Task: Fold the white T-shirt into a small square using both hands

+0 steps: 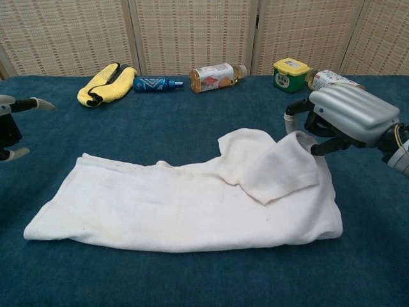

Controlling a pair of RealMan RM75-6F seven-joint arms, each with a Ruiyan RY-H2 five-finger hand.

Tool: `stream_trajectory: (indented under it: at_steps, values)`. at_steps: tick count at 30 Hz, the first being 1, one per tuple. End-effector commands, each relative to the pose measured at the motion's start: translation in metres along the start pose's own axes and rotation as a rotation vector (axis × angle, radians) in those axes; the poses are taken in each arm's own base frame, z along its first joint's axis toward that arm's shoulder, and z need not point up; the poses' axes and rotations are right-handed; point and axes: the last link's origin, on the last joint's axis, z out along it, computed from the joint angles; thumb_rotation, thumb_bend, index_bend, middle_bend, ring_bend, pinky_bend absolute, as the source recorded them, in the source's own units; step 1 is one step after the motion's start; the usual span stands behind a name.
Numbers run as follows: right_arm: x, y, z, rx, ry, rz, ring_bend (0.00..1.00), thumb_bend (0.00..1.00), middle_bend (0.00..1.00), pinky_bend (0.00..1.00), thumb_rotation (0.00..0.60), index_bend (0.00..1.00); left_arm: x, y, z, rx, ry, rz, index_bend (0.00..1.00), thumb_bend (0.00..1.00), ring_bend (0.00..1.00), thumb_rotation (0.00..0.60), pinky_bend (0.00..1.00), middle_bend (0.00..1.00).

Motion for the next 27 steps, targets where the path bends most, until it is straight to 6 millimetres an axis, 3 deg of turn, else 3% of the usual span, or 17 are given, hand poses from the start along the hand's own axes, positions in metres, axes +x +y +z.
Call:
stream_trajectory:
  at_steps: [1,8,21,24,27]
  values:
    - [-0.008,0.0,0.013,-0.013,-0.015,0.01,1.0,0.58,1.0,1.0,0.6,0.68,0.0,-0.001,-0.001,0.003,0.0,-0.002,0.0,0.46,0.86,0.6,0.97,0.92]
    - [-0.022,0.004,0.029,-0.041,-0.056,0.004,1.0,0.58,1.0,1.0,0.6,0.68,-0.003,-0.004,-0.004,0.011,-0.007,-0.004,0.0,0.46,0.85,0.6,0.97,0.92]
    - [-0.035,0.014,0.037,-0.12,-0.119,0.002,1.0,0.57,0.98,1.0,0.6,0.67,-0.006,-0.008,-0.006,0.023,-0.017,-0.016,0.0,0.46,0.85,0.6,0.97,0.92]
    - [-0.036,0.017,0.038,-0.142,-0.141,0.007,1.0,0.5,0.97,1.0,0.6,0.56,-0.006,-0.009,-0.006,0.024,-0.018,-0.017,0.0,0.46,0.85,0.6,0.97,0.92]
    - [-0.035,0.019,0.038,-0.165,-0.157,0.021,1.0,0.36,0.95,1.0,0.6,0.37,-0.006,-0.009,-0.006,0.025,-0.017,-0.018,0.0,0.46,0.85,0.6,0.97,0.92]
